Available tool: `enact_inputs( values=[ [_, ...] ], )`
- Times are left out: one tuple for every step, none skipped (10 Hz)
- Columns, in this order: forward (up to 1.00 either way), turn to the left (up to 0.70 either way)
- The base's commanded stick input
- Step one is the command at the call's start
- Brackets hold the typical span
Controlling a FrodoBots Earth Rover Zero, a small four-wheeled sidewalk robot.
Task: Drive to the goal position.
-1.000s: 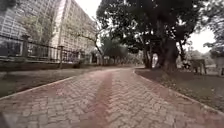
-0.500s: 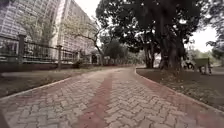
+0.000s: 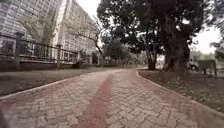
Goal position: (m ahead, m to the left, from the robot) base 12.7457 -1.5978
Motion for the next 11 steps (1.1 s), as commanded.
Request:
enact_inputs(
  values=[
    [0.7,0.0],
    [0.7,0.0],
    [0.7,0.0],
    [0.7,0.0],
    [0.7,0.0],
    [0.7,0.0],
    [0.7,0.0],
    [0.7,0.0],
    [0.7,0.0],
    [0.7,0.0],
    [0.7,0.0]
  ],
)
